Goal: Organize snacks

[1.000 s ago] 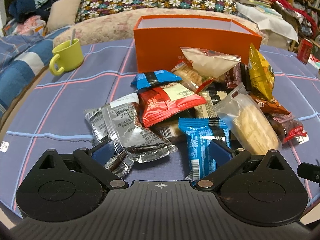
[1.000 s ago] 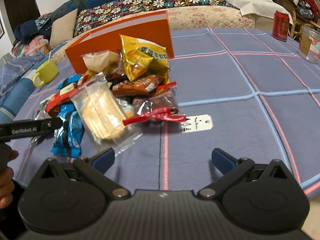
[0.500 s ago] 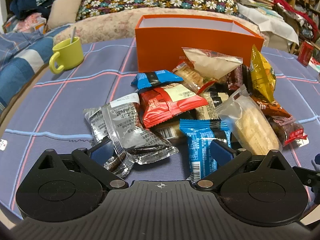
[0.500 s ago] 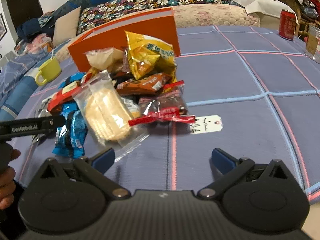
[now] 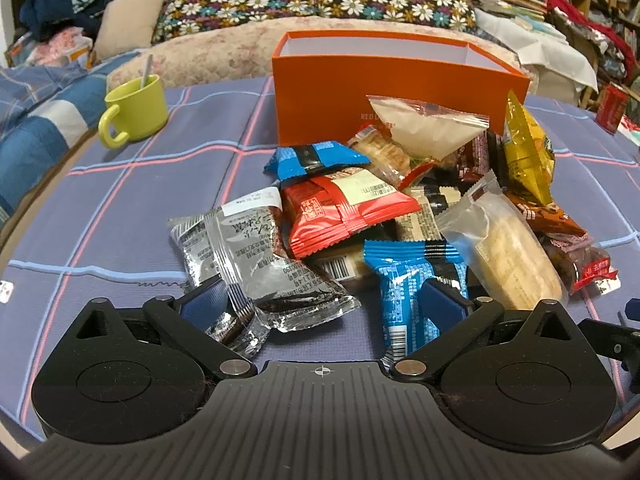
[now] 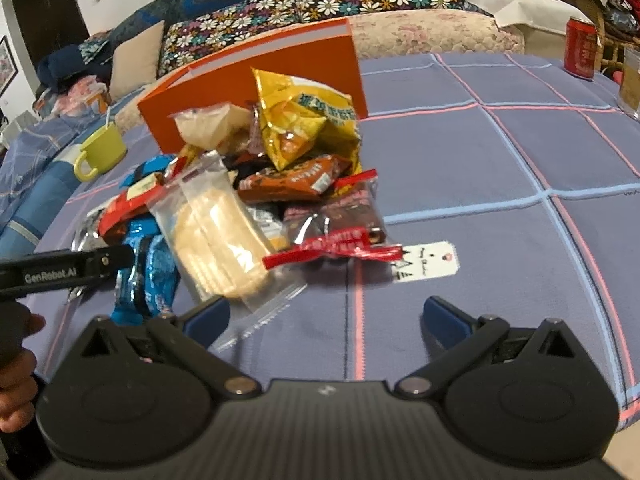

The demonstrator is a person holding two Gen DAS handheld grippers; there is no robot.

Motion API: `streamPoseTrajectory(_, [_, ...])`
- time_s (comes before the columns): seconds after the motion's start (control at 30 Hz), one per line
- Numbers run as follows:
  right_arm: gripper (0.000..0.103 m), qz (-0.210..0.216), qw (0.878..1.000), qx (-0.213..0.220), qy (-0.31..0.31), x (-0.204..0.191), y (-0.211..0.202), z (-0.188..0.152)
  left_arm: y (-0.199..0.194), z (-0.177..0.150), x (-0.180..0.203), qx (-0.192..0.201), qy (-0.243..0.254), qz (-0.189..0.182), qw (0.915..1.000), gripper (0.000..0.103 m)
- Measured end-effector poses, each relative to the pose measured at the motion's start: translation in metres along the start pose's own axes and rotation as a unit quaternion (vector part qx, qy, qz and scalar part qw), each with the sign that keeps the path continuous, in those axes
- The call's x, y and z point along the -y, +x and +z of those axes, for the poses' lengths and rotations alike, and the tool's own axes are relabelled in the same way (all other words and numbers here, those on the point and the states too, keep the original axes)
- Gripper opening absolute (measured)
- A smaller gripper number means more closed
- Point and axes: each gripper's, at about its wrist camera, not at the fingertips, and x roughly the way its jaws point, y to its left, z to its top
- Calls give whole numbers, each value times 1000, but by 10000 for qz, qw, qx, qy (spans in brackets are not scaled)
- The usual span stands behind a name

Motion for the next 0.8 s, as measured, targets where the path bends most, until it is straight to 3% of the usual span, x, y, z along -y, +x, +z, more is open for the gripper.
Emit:
streamPoseTrajectory(0.57, [103,11,9996,63,-265,-18,3,6,-11,4,-13,59,-312,-289,9991,79])
streamPoseTrajectory(0.8, [103,91,9997,71,-216,-17,2,6,-15,3,-11,82,-236,-214,9995,79])
